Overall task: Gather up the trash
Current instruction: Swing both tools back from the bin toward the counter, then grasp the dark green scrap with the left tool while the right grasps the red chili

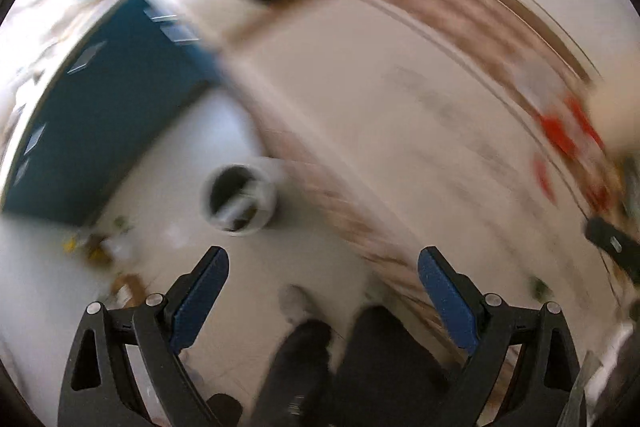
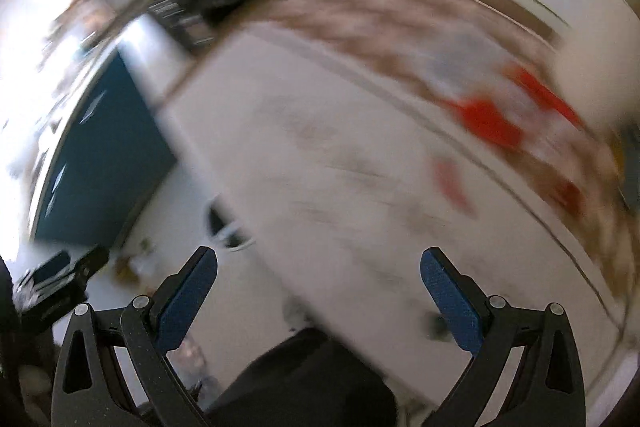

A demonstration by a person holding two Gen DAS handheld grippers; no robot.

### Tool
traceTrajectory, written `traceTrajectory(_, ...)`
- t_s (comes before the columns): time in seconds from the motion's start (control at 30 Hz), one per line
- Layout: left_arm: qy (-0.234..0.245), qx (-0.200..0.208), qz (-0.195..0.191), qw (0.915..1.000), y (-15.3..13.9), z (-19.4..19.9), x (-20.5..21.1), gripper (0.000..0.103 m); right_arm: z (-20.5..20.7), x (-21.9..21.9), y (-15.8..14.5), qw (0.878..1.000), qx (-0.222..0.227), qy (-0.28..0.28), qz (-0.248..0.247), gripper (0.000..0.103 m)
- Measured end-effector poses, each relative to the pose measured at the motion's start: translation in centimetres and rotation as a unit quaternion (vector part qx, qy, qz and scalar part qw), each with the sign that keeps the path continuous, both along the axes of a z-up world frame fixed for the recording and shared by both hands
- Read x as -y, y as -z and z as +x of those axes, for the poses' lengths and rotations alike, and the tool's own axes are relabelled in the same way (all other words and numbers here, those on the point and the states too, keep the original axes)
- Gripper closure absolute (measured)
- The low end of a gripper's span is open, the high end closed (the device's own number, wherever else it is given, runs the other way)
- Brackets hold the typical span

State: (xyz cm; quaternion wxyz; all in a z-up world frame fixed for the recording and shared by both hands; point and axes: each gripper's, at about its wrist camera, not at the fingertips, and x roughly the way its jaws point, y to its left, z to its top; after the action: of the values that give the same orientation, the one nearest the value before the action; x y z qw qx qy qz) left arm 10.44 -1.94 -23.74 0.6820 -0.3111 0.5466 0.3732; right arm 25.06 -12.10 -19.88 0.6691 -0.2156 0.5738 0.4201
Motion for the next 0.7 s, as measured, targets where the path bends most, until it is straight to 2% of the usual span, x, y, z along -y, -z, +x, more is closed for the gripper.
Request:
traceTrajectory(0.1, 0.095, 0.011, -0.052, 0.9941, 2.1, 7.0, 4.5, 0.009, 6.2, 5.2, 2.1, 0.996, -0.005, 0.081, -0.023, 0.018)
traceTrajectory(0.17, 0.151, 0.013, -0.085, 0.9848, 3.5, 10.8, 7.6, 0.016, 9.5, 8.7, 3.4, 0.991, -0.015, 0.126, -0.034, 0.039)
traceTrajectory(0.3, 0.216, 0.007, -0.127, 0.9680, 5.7, 15.7, 12.1, 0.033, 13.5, 13.9, 5.1, 0.981, -0.023, 0.188, -0.046, 0.039)
traceTrajectory(0.37, 0.239, -0.007, -0.135, 0.9616, 6.8, 17.2, 13.5, 0.050, 14.9, 15.8, 5.8, 0.977, -0.025, 0.206, -0.051, 0.039)
traceTrajectory(0.4, 0.244, -0.016, -0.136, 0.9599, 7.3, 17.6, 13.9, 0.073, 15.3, 16.6, 6.0, 0.975, -0.025, 0.213, -0.053, 0.039)
traceTrajectory(0.43, 0.247, -0.027, -0.138, 0.9588, 7.8, 17.8, 14.1, 0.080, 15.8, 17.6, 6.3, 0.973, -0.028, 0.221, -0.055, 0.039)
traceTrajectory(0.57, 0.238, -0.027, -0.114, 0.9641, 7.2, 18.0, 13.2, 0.083, 16.5, 19.2, 7.1, 0.970, -0.037, 0.232, -0.057, 0.039)
traceTrajectory(0.7, 0.177, -0.034, -0.039, 0.9828, 5.3, 16.8, 8.4, 0.084, 16.7, 18.2, 7.4, 0.973, -0.049, 0.220, -0.048, 0.039)
